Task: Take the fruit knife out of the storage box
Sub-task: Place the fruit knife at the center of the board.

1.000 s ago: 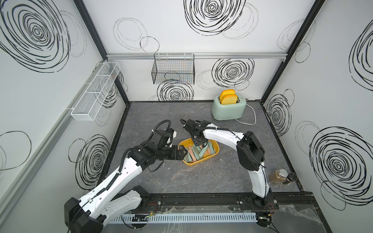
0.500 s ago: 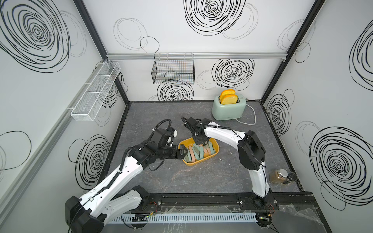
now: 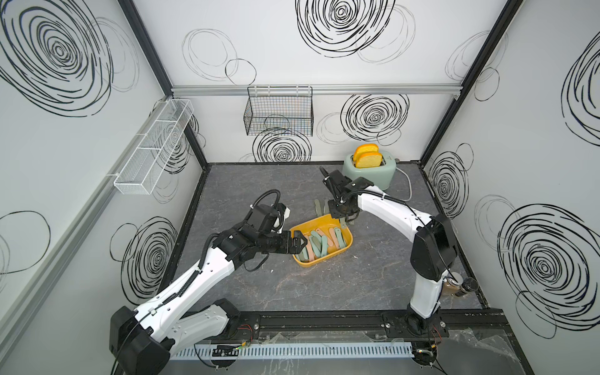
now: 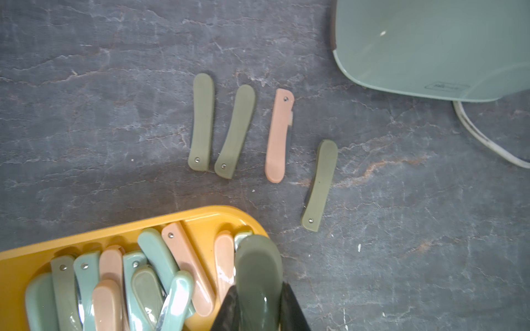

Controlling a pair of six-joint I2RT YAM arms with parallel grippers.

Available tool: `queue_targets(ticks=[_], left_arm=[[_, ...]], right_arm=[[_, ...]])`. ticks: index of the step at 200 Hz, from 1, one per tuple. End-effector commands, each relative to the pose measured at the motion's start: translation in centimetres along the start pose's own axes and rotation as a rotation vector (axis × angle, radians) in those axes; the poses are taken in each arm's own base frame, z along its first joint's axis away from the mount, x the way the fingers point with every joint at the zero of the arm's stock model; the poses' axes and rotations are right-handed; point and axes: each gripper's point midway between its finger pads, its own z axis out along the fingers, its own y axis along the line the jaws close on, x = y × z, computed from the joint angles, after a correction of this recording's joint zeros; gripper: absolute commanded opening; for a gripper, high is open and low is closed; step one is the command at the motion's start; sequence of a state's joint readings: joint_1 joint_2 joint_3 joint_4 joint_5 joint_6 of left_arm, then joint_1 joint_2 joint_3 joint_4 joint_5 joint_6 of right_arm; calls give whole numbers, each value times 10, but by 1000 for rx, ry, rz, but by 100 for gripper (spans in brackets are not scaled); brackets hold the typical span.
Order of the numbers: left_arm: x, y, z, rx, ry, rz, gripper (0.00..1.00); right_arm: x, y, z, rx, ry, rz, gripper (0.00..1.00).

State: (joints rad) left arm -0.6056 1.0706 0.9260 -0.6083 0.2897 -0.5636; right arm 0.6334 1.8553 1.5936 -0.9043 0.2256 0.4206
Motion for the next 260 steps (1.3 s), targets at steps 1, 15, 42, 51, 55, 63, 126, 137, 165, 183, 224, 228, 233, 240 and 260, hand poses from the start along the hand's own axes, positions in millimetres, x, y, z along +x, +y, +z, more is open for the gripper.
queue_targets(ticks=[1, 15, 42, 51, 55, 63, 126, 137, 165, 183, 224, 228, 233, 240, 260], left_arm=[[-19, -23, 1, 58, -49, 25, 98], [-20, -28, 6, 64, -43, 34, 98], [-21, -35, 17, 77, -25, 48, 98], [-22, -37, 20, 81, -22, 50, 98], [-23, -38, 21, 84, -22, 50, 98], [-25, -39, 23, 87, -18, 52, 98], [-34, -44, 33, 79, 17, 89, 98], [-34, -44, 34, 75, 20, 91, 98], [-33, -41, 35, 70, 27, 89, 98], [-31, -40, 36, 68, 30, 89, 98], [-33, -40, 32, 67, 22, 91, 98], [-33, -39, 31, 64, 21, 92, 98], [-34, -39, 29, 62, 17, 93, 98], [-35, -37, 27, 56, 11, 91, 98], [-35, -31, 20, 53, -9, 80, 98]], right_arm=[[2, -25, -3, -3, -2, 54, 24], [6, -43, 3, 8, 8, 82, 24], [15, -70, 23, 8, 48, 138, 24], [15, -77, 31, 5, 57, 156, 24], [16, -79, 34, 6, 62, 161, 24], [16, -82, 40, 6, 74, 170, 24], [9, -94, 86, 9, 142, 193, 24], [9, -96, 92, 11, 150, 195, 24], [8, -101, 101, 13, 165, 203, 24], [6, -103, 101, 10, 163, 206, 30], [-9, -103, 77, -4, 114, 206, 39], [-11, -102, 72, -8, 106, 206, 39], [-14, -101, 66, -14, 94, 208, 39], [-16, -98, 58, -21, 82, 207, 39], [-19, -85, 34, -43, 41, 192, 39]])
